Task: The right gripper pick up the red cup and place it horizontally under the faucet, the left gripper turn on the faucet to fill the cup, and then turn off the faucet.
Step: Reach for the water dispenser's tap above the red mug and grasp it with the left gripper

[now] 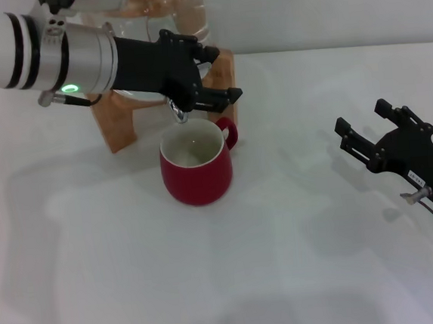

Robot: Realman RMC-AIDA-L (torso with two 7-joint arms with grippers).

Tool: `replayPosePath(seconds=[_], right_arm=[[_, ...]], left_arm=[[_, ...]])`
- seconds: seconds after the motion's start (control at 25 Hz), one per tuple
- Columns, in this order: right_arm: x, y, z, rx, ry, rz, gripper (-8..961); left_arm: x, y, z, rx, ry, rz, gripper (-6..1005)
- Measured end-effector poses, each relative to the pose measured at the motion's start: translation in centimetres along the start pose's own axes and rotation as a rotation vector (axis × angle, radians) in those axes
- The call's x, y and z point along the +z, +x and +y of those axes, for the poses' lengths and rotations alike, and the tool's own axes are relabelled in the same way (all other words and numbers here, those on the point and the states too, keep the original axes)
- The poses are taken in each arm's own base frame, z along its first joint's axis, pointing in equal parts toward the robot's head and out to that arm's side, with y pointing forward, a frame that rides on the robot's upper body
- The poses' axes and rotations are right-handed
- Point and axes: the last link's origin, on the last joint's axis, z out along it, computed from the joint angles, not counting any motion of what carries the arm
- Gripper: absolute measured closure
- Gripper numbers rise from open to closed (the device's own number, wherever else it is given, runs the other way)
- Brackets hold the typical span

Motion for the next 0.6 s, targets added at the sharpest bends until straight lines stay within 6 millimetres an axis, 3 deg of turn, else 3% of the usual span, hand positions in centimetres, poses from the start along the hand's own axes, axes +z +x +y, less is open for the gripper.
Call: replayPosePath(seconds=[0.6], right_arm=[[-0.16,-0.08,-0.09,-0.002,0.0,-0.01,151]], left_arm=[[0.39,0.19,0.25,0.005,-0.015,0.007,242]])
